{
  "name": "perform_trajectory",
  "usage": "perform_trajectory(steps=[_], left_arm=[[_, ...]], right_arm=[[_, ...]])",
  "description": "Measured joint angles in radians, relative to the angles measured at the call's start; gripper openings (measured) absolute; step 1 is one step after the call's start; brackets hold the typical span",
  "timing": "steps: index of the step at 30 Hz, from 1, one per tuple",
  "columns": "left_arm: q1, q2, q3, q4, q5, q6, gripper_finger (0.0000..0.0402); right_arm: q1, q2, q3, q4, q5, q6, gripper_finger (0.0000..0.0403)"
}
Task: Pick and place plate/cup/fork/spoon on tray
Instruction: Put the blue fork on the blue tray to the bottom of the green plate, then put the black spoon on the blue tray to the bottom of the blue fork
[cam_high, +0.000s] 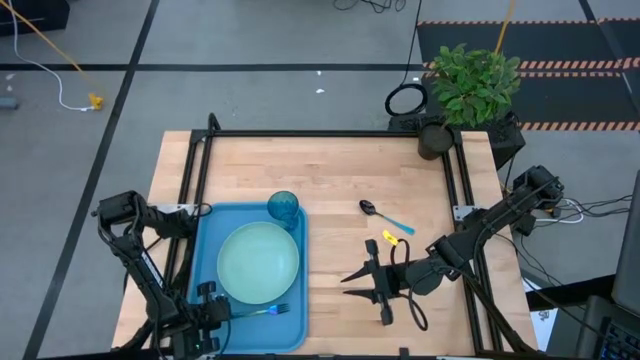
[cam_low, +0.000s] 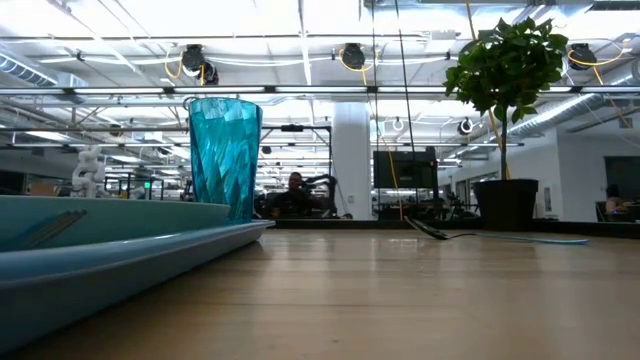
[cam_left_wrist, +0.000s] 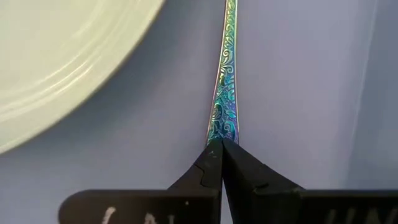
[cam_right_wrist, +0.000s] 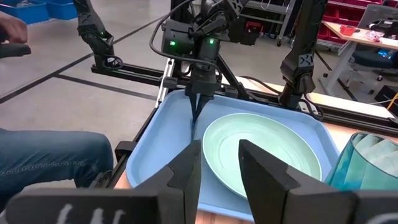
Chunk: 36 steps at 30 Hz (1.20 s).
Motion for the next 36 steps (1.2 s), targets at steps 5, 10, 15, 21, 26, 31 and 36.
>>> perform_trajectory(steps=[5,10,15,21,26,31,36], left_arm=[[0.003,0.002,0.0,-0.023,0.0,0.02,0.0008],[0.008,0.002,-0.002,-0.033,-0.024,0.045,0.0008],[0.013,-0.006,-0.003,-0.07,-0.031,0.054,0.0008],[0.029,-0.056,-0.008,-0.132,-0.015,0.08,0.0008],[0.034,-0.093,-0.006,-0.129,-0.034,0.121,0.0008],[0.037,-0.119,-0.006,-0.108,-0.044,0.125,0.0007],[0.06,-0.186,-0.003,-0.012,-0.096,0.172,0.0008]], right_arm=[[0.0,0.0,0.0,0.0,0.0,0.0,0.01],[0.0,0.0,0.0,0.0,0.0,0.0,0.01],[0.0,0.0,0.0,-0.001,0.0,-0.001,0.01],[0.0,0.0,0.0,-0.015,0.001,-0.003,0.01],[0.0,0.0,0.0,-0.016,0.002,-0.002,0.01],[0.0,0.0,0.0,-0.04,0.007,0.0,0.01],[-0.001,0.0,0.0,-0.134,0.144,0.047,0.01]])
